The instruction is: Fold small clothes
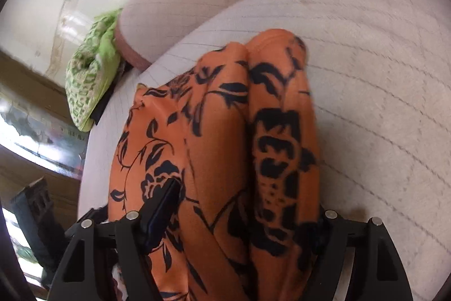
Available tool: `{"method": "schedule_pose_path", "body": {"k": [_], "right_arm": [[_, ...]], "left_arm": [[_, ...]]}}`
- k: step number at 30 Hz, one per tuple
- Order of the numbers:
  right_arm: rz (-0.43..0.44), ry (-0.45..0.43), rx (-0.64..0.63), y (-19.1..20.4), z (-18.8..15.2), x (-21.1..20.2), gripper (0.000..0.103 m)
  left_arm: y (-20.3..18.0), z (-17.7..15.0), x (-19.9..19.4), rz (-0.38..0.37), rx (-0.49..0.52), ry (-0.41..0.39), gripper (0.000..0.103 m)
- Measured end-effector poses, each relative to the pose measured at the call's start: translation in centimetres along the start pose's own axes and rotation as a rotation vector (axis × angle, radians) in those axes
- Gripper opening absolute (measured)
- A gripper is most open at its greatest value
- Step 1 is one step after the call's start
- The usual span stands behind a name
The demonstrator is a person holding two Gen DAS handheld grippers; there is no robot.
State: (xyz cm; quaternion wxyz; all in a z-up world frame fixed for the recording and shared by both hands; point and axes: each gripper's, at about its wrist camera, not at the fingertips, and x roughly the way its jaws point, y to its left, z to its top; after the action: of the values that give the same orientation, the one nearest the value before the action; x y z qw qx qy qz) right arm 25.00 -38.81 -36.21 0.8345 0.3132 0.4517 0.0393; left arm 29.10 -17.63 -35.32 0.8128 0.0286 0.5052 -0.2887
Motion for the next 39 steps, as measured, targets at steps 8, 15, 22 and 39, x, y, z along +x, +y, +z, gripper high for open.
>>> {"method": "schedule_pose_path", "body": {"k": [8,15,22,39], "right_arm": [[0.02,-0.072,-0.064,4.0,-1.3,-1.7,0.043],[0.254,-0.078,-0.068,8.9,-4.4,-4.5,0.042],[-0.044,0.049,-0.049,9.2,-8.3,0.7,0.064],[-0.165,-0.314,-0.499,21.5,-17.6,-21.0,0.067]], "left_arm": [[1.9,0.8,-3.9,-0.076,-0.104,-0.077,0.037],[4.3,-4.0,-12.8,0.039,-0.038,-0.186,0.044],[6.4,-6.8,-11.9,0.41,-0.015,-0.073,0.076],[-4.1,-10.0,-32.8,0.549,0.033,-0.522,0.099]]}}
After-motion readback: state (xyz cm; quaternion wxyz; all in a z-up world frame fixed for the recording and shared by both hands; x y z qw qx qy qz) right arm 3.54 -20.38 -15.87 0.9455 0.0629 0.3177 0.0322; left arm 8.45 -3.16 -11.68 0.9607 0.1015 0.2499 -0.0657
